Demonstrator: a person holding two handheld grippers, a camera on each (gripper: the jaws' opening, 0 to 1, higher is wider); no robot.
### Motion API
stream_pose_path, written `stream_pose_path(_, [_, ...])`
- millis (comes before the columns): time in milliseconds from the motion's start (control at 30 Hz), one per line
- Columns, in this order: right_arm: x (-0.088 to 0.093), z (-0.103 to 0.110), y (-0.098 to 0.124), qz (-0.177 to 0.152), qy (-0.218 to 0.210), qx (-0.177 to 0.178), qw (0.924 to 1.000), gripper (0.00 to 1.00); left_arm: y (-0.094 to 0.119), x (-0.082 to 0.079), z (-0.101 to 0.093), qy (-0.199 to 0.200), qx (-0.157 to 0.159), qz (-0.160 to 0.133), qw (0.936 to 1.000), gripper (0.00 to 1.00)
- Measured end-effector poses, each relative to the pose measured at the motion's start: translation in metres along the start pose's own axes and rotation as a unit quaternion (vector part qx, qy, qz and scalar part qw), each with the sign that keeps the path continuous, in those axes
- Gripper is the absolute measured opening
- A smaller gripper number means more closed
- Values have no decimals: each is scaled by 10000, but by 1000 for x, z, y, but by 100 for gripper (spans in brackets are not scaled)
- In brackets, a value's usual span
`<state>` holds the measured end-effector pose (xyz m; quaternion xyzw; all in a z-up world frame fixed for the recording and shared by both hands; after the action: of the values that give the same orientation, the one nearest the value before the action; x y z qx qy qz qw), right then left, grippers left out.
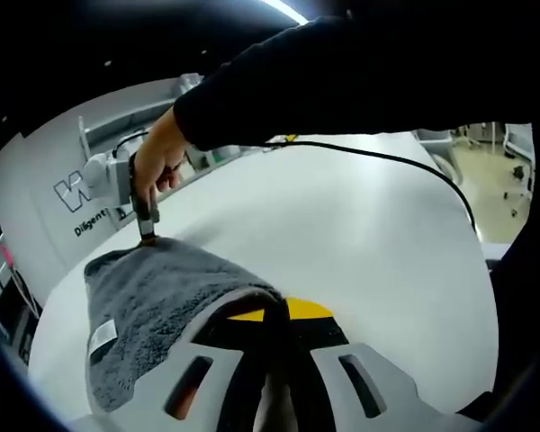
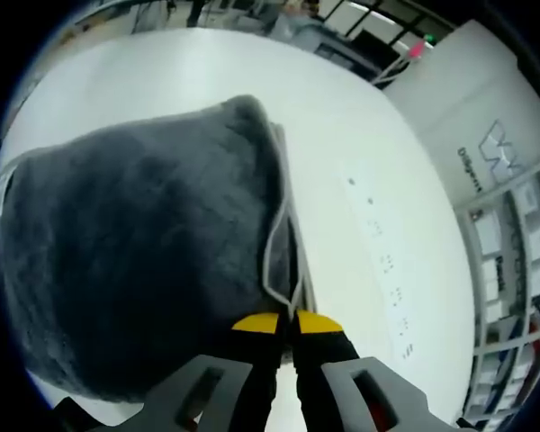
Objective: Open the folded towel by lifting each exposed corner and separating the folded layers until the towel lies flat within the target outline without major curled edges
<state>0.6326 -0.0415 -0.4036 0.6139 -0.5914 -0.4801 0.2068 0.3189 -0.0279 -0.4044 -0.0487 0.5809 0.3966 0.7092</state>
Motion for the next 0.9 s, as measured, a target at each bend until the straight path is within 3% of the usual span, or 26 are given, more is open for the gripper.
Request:
stream_pose_path(433, [0,2,0,-115,-67,-70,9999,0,0,1,1,-20,64,-14,10000,4])
stream_pose_path(567, [0,2,0,-128,-104,-116,9998,0,0,1,3,167,166,-43,9997,7])
stream_pose_path(733, [-1,2,2,-125,393,-121,9991,1,1,-1,2,264,261,-147,9992,18])
stream_pose_path(900, [-3,-7,1,-334,284,-28,9990,9,5,-5,1,281,269,-198,9990,32])
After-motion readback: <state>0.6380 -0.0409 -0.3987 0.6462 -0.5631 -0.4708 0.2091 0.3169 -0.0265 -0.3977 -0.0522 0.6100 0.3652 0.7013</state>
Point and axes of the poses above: the point that each gripper's makers call its tool centre point, and the gripper's own axes: y roughly backward along the fingers, z roughly to its left, x roughly out of its underside, the point moved 2 cm from there along y, roughly backward along the fingers, and after that the axes turned 1 degree about x, right-handed, at the moved point
